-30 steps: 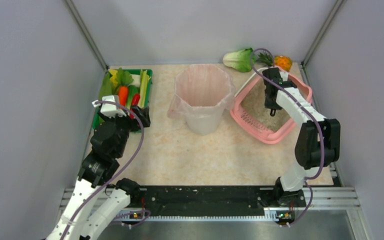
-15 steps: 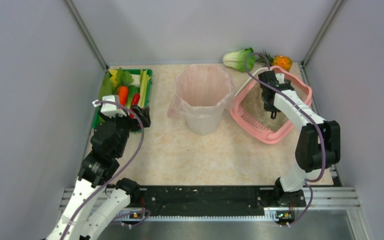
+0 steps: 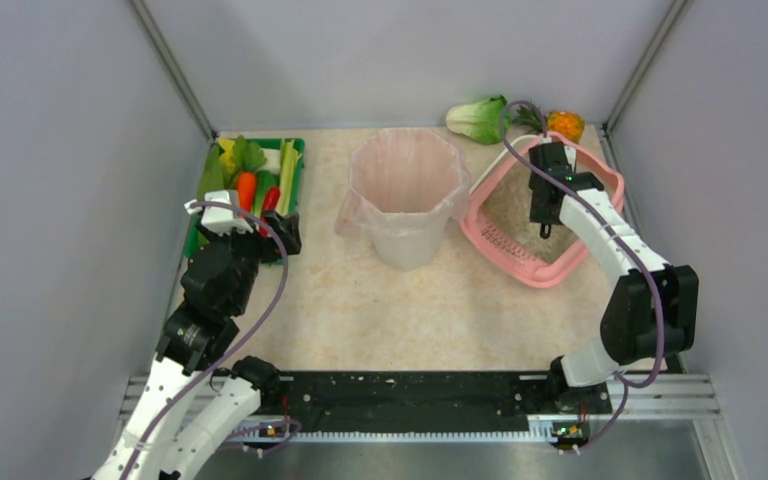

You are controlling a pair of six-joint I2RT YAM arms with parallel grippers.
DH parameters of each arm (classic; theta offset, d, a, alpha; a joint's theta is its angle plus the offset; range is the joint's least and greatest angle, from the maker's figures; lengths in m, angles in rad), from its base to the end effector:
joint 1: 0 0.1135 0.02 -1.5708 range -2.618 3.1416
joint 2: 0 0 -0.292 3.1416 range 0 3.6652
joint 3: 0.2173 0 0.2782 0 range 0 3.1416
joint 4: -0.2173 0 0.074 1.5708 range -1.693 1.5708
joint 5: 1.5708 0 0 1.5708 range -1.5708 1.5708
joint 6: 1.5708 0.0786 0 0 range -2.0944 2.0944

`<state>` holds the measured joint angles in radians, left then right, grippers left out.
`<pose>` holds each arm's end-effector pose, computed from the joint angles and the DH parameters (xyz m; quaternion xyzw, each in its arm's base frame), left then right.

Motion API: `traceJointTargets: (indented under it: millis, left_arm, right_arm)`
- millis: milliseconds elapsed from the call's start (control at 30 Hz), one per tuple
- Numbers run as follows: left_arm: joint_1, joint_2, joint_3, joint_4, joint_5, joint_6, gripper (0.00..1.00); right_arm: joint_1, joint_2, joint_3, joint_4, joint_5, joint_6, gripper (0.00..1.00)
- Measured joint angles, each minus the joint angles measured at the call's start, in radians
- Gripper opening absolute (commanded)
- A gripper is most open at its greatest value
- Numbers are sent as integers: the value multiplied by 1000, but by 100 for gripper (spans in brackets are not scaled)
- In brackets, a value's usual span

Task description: Clean the litter box

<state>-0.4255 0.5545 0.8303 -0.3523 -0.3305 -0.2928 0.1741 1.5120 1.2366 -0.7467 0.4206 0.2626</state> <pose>0.1606 -0.0448 0.3876 -0.0636 0.7295 -0.1226 0.6699 0.3568 0.0302 0.2645 0.0981 0.9380 -0.1388 0.3022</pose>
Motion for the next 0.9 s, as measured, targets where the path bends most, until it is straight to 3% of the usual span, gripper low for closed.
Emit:
traceJointTargets:
  millis: [267,700,900]
  left_arm:
    - [0,0,0,0,0,-1,99]
    - [0,13,0,3,1,-1,99]
    - [0,26,0,4,4,-1,99]
  right_arm:
    - [-13,-5,-1,-1,-78,-1,0]
    - [-13,-113,-4,-97,-27,-161,0]
    - [-8,-130,97,-174,-41,-238,0]
